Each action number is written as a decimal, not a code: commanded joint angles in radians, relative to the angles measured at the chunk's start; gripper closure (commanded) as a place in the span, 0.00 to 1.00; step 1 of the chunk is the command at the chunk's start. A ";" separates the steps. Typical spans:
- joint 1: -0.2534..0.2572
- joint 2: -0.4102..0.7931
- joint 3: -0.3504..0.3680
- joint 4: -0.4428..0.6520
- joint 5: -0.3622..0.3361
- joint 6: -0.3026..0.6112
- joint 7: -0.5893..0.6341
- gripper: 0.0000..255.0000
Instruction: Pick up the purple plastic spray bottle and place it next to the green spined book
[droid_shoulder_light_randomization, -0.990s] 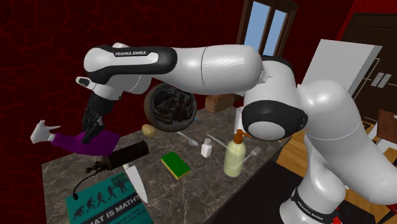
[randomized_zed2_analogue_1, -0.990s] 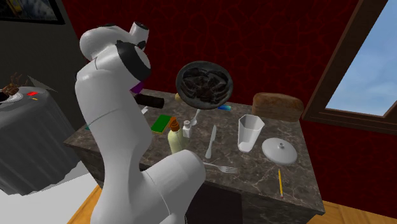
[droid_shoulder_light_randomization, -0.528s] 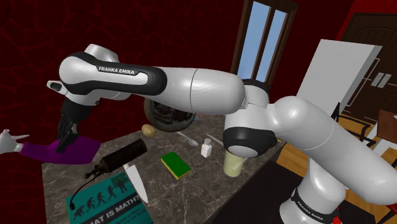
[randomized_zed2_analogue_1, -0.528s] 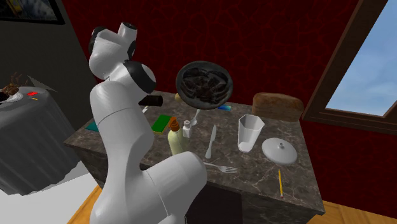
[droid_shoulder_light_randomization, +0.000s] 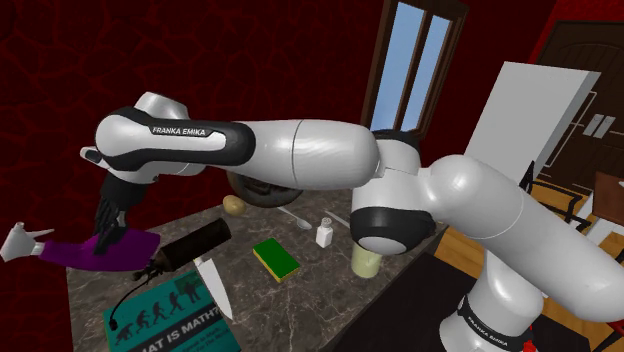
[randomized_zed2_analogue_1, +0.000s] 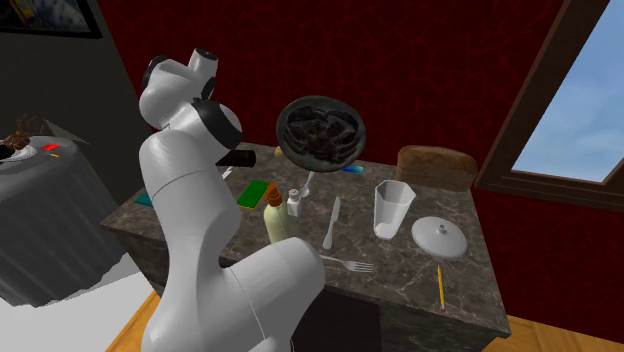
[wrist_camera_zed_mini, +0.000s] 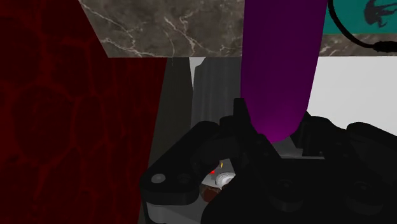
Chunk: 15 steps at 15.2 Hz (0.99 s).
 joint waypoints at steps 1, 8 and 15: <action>0.008 0.001 0.004 -0.027 0.007 0.021 -0.018 1.00; 0.012 0.019 0.012 -0.045 0.020 0.050 -0.040 1.00; 0.012 0.018 0.011 -0.044 0.020 0.048 -0.039 0.00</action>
